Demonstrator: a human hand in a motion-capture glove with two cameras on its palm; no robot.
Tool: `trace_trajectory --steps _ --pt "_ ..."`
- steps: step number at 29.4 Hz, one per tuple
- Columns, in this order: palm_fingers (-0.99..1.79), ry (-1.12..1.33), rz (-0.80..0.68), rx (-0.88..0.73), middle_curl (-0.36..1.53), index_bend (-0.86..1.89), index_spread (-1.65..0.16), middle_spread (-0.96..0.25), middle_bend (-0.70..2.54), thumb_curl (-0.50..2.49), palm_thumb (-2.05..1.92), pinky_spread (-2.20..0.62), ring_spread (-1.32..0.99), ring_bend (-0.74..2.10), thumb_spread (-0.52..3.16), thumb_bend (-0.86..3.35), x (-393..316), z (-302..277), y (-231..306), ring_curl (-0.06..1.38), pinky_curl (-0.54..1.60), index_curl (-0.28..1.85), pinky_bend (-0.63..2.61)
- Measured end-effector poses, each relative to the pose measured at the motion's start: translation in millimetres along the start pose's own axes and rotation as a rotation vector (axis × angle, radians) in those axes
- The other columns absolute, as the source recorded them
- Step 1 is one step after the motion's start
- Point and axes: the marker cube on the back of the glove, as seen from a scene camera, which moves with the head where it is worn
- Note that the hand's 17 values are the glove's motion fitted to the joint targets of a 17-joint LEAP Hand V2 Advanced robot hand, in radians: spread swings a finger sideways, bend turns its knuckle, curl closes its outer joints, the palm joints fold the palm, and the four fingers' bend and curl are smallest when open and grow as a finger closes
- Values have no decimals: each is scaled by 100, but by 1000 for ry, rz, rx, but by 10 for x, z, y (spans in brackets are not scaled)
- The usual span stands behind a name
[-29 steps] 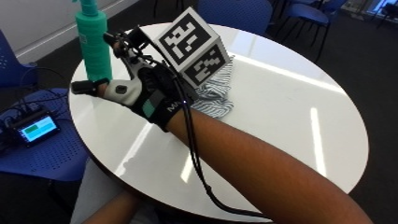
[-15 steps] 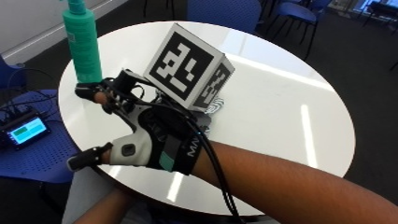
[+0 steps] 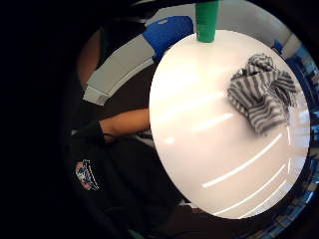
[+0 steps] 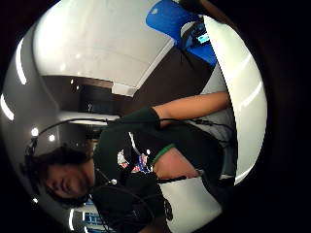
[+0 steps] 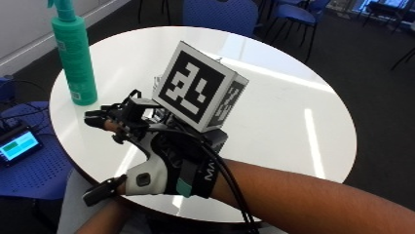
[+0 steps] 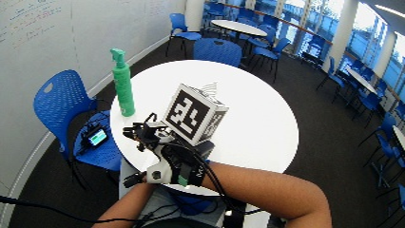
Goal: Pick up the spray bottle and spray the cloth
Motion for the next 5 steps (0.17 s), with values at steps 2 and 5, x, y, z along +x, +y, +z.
trace_trajectory --steps 2,5 --pt "34 22 -6 1 32 19 -44 -3 17 32 36 24 0 25 93 -3 2 17 11 29 34 31 27" --pt "34 51 -17 3 32 18 -44 -3 17 32 36 25 0 24 93 -3 21 32 18 29 34 31 26"
